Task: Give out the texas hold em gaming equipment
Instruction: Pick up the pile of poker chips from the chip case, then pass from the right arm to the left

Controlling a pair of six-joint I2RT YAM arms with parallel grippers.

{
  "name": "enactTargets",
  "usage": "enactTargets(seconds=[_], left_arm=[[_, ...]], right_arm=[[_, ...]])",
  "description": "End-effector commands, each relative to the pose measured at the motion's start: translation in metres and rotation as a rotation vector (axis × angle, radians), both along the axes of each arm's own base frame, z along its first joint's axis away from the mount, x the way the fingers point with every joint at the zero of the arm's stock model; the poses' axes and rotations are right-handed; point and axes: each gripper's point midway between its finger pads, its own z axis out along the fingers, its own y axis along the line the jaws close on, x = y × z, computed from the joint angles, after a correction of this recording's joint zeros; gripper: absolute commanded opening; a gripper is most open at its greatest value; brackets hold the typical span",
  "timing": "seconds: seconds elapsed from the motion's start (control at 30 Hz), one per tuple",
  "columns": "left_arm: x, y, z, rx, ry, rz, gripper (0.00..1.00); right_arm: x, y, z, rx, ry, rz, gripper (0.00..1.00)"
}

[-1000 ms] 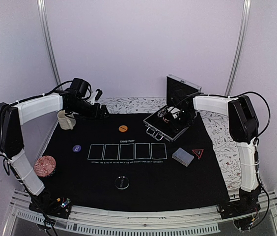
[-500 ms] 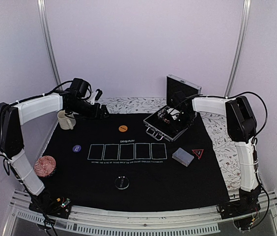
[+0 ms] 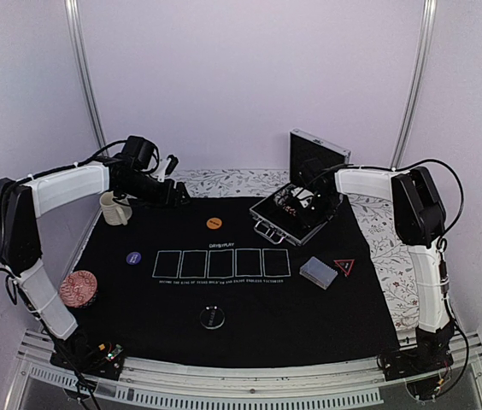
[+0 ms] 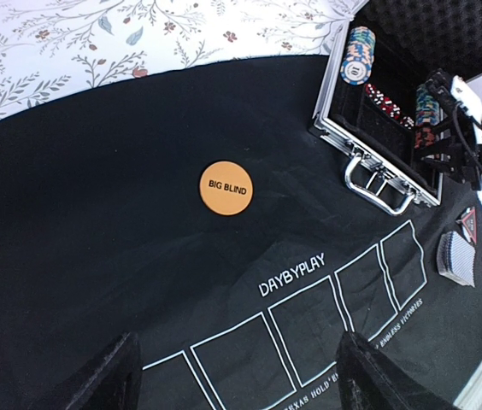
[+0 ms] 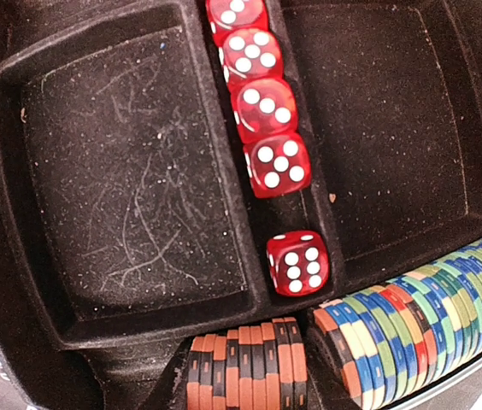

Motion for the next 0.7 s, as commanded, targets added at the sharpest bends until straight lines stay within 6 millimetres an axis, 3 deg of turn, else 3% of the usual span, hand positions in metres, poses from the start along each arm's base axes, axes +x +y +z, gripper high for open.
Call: enactTargets(seconds=[0.0,0.1,0.47,0.67], left_arm=[[0.0,0.001,-0.009,-0.005,0.025,0.007,0.8],[0.0,0.001,-0.009,-0.006,0.024,0.006,0.8],[0.0,0.001,-0.002,-0.014,0.013,0.005,0.8],[0.0,0.0,0.003,-0.023,0.001,-0.001,0.8]], right_arm=[[0.004,-0.012,0.024,-0.026,-0.02,-0.023,0.1],[0.007,-0.01,0.045,-0.013,-0.051,-0.024,0.05],[-0.003,0.005,0.114,0.014,-0.148,-0.01,0.03],[-0.02,0.028,0.153,0.123,-0.158,0.011,0.03]])
